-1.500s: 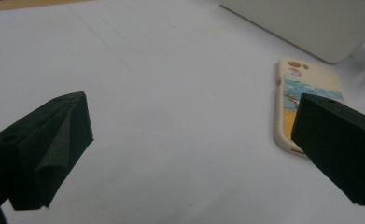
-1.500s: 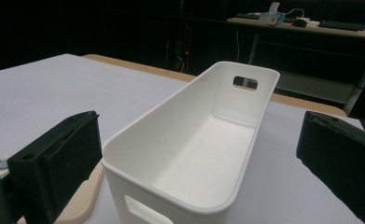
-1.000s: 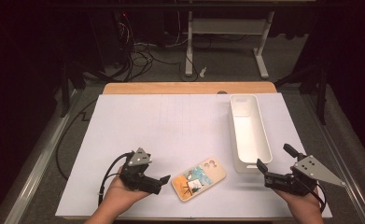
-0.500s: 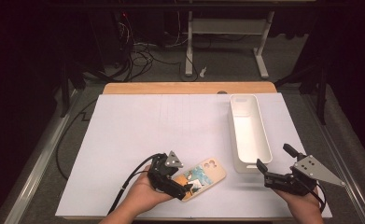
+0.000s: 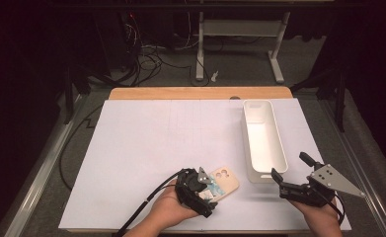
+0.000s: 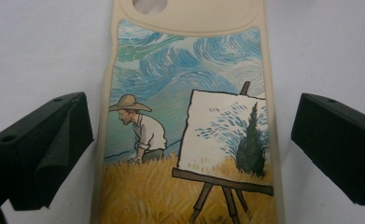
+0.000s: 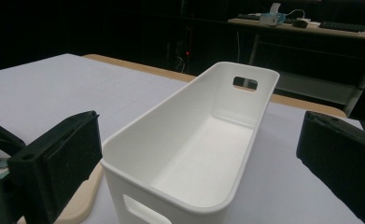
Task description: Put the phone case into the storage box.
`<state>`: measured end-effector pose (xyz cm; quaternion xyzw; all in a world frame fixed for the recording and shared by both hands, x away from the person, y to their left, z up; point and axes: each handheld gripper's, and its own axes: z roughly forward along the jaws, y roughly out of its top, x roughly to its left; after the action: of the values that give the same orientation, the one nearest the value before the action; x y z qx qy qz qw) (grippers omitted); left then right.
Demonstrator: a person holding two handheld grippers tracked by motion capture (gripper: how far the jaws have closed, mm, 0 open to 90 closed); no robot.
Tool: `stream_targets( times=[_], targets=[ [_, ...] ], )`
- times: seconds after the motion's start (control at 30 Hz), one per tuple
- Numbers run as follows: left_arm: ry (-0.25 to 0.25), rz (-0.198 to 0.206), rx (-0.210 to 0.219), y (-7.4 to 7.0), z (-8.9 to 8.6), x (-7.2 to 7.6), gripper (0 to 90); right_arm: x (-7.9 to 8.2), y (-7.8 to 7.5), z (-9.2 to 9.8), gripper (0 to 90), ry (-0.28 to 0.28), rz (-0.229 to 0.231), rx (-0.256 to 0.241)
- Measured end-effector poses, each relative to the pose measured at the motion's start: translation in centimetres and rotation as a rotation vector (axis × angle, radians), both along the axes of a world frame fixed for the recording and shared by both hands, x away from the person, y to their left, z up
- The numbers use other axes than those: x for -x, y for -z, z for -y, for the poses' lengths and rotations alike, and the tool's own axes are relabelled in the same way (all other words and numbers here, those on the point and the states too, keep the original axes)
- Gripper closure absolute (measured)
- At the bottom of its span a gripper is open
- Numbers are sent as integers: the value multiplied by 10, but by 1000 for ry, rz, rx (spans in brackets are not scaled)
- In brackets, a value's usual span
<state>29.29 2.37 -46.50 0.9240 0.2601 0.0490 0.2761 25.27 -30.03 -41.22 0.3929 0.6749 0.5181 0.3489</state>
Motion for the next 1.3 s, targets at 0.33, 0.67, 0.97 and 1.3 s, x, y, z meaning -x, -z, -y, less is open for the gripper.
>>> stream_targets(
  times=[0.33,0.67,0.97,1.3],
  targets=[
    [-5,-3,-37,3,7,-3,2,0,0,0,6,0,-2,0],
    [7,-15,-55,2,9,-5,2,0,0,-1,6,0,-1,1],
    [15,-21,-58,1,9,-6,40,-1,0,-1,6,-2,0,2],
    [24,-14,-48,-1,7,-4,112,0,0,-1,6,0,-2,1]
  ],
)
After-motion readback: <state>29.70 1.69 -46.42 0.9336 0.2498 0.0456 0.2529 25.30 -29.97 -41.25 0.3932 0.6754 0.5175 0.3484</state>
